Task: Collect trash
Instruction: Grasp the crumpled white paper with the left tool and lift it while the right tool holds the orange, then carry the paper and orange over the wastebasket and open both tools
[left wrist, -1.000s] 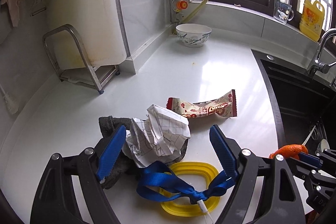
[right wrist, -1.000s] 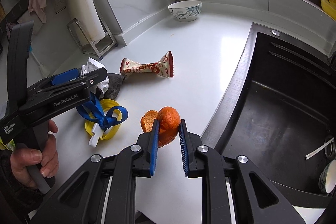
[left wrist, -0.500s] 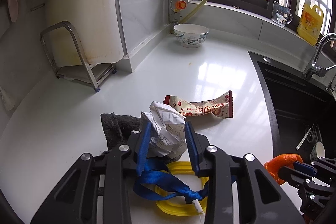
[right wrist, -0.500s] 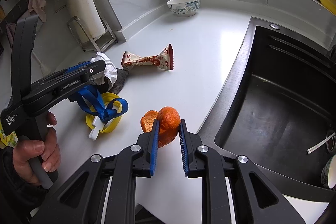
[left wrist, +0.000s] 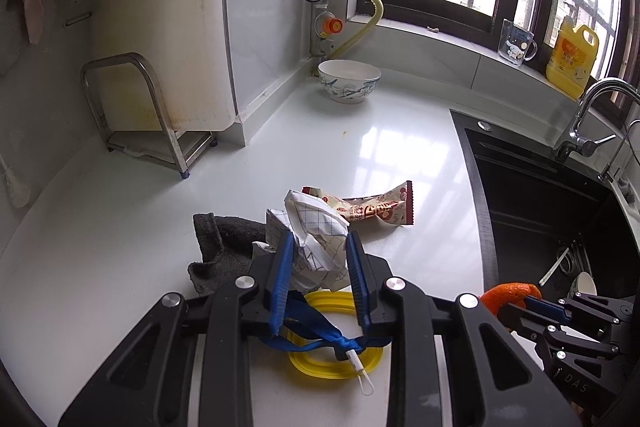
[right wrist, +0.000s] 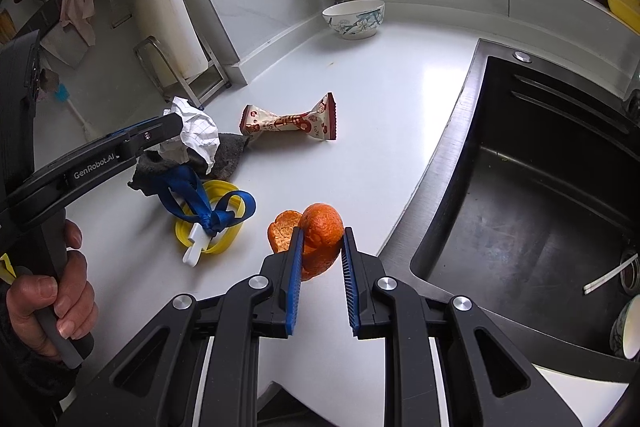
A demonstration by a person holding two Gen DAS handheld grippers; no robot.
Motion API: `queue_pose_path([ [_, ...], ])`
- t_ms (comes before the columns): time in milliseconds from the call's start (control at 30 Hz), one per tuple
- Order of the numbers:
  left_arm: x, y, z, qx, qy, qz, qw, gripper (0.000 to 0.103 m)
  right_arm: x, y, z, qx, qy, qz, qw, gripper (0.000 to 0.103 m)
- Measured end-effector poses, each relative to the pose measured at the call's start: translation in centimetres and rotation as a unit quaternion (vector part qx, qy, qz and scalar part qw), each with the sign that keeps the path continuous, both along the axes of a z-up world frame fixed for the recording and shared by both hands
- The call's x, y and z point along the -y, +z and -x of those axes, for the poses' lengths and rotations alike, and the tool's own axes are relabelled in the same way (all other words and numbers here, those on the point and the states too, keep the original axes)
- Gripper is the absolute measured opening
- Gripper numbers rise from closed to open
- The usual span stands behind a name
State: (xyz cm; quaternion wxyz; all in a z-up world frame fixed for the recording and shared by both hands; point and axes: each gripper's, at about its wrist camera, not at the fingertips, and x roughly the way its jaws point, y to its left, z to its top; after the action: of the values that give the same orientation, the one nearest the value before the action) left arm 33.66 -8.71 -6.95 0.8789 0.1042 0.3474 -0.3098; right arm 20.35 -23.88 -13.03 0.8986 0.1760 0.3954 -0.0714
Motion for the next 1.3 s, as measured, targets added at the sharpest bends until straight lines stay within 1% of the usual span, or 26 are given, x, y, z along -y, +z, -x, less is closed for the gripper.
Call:
queue_pose_path([
  [267, -1.7, 0.4, 2.6, -0.011, 0.02, -0.009, 0.9997, 0.027, -0.6, 0.8, 1.5, 0.006, 0.015, 0.003, 1.0, 0.018],
  [433, -3.0, 0.9, 5.6, -0.015, 0.034, -0.014, 0.9992, 0.027, -1.1, 1.5, 3.9, 0.012, 0.031, -0.001, 0.999, 0.018],
  [533, -3.9, 1.4, 7.8, -0.015, 0.05, -0.015, 0.9985, 0.027, -1.1, 1.9, 5.8, 0.016, 0.045, -0.004, 0.999, 0.018],
  [667, -4.8, 1.9, 11.5, -0.02, 0.071, -0.018, 0.9971, 0.027, -1.2, 2.0, 9.0, 0.017, 0.066, -0.005, 0.998, 0.018],
  [833, -5.3, 1.8, 17.6, -0.04, 0.091, -0.022, 0.9948, 0.027, -1.1, 2.0, 14.0, 0.007, 0.09, -0.002, 0.996, 0.018],
  [967, -5.4, 0.7, 22.6, -0.067, 0.104, -0.024, 0.992, 0.027, -0.7, 1.6, 17.9, -0.008, 0.112, -0.006, 0.994, 0.018],
  [1100, -5.1, -0.5, 27.1, -0.086, 0.11, -0.027, 0.9898, 0.027, -0.4, 0.4, 21.4, -0.026, 0.134, -0.009, 0.991, 0.018],
  [1200, -4.8, -1.5, 29.9, -0.095, 0.116, -0.03, 0.9882, 0.027, -0.2, -0.9, 23.2, -0.038, 0.146, -0.021, 0.988, 0.018],
  [1300, -4.6, -2.8, 31.8, -0.11, 0.119, -0.035, 0.9862, 0.027, -0.2, -2.2, 24.4, -0.051, 0.151, -0.035, 0.987, 0.018],
])
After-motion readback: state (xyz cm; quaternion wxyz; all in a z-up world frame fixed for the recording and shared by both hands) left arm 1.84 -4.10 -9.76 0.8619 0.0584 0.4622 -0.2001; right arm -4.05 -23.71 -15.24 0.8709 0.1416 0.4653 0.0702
